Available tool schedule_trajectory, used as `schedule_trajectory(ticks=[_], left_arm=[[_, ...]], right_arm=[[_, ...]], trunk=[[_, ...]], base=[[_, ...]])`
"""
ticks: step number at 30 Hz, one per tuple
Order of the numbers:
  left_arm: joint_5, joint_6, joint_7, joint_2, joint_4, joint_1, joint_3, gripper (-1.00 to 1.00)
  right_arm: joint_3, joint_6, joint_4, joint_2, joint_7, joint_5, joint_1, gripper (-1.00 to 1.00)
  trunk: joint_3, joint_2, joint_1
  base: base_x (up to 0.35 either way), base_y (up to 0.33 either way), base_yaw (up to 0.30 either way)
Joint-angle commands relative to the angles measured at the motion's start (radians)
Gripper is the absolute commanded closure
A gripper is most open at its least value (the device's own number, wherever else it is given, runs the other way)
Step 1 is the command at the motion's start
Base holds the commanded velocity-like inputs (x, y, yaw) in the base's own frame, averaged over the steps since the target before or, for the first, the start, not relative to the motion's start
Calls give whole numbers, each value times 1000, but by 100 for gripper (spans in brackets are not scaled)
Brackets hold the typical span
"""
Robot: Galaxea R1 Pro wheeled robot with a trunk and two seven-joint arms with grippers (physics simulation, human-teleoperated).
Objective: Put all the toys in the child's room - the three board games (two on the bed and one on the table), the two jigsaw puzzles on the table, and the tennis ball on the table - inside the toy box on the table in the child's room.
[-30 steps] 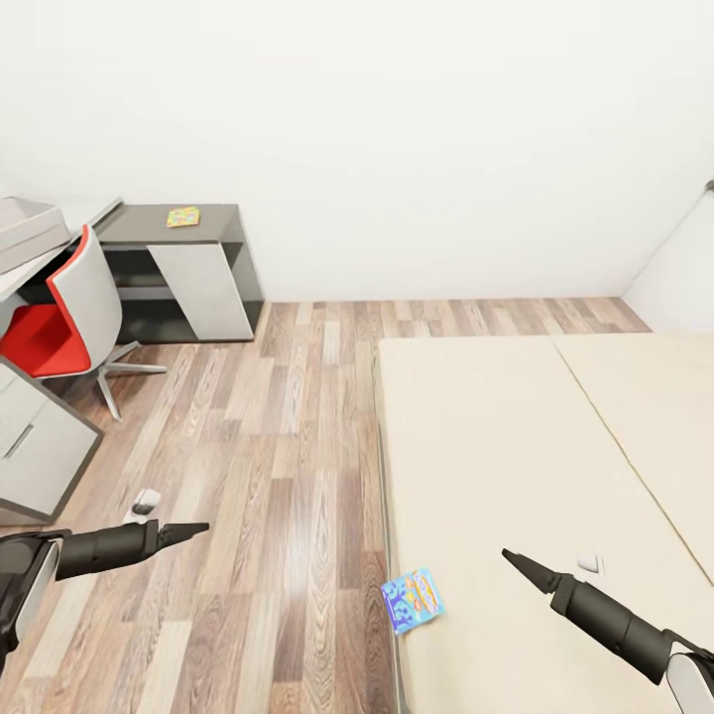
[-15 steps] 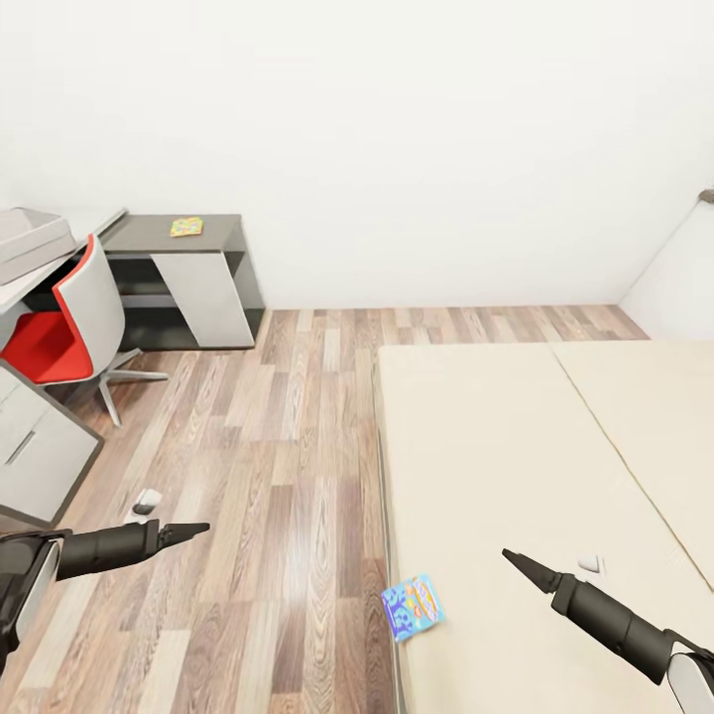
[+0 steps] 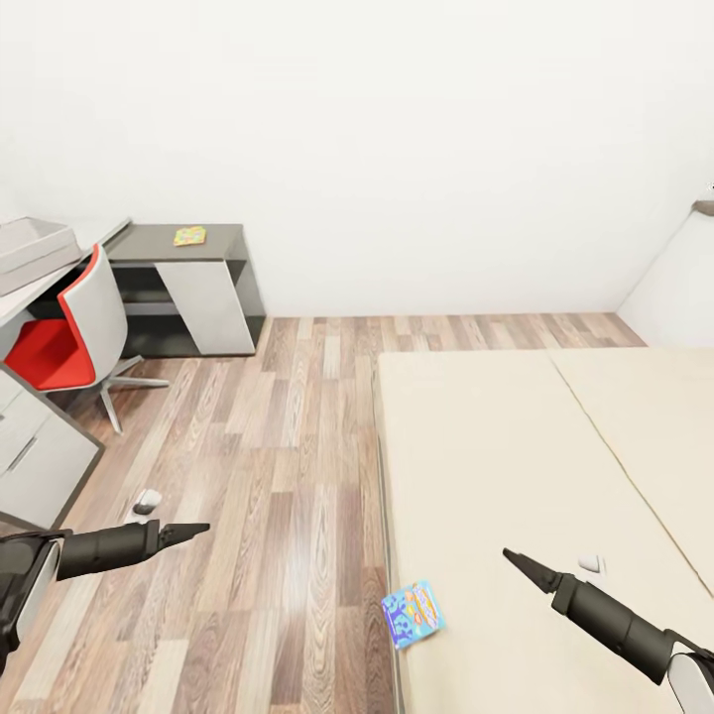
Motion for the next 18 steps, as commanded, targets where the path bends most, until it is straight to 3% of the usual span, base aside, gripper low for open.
schedule_trajectory(ticks=[1,18], left_arm=[[1,10,-3,0,0,-1,0,-100],[1,10,-3,2,-1,-1,1,-100]], right_arm=[[-1,7,0,0,1,-5,-1,-100],[-1,7,0,0,1,-5,-1,-100]], trunk=[[0,-2,1],[28,-2,1]], base=[[0,0,0],[0,0,0]])
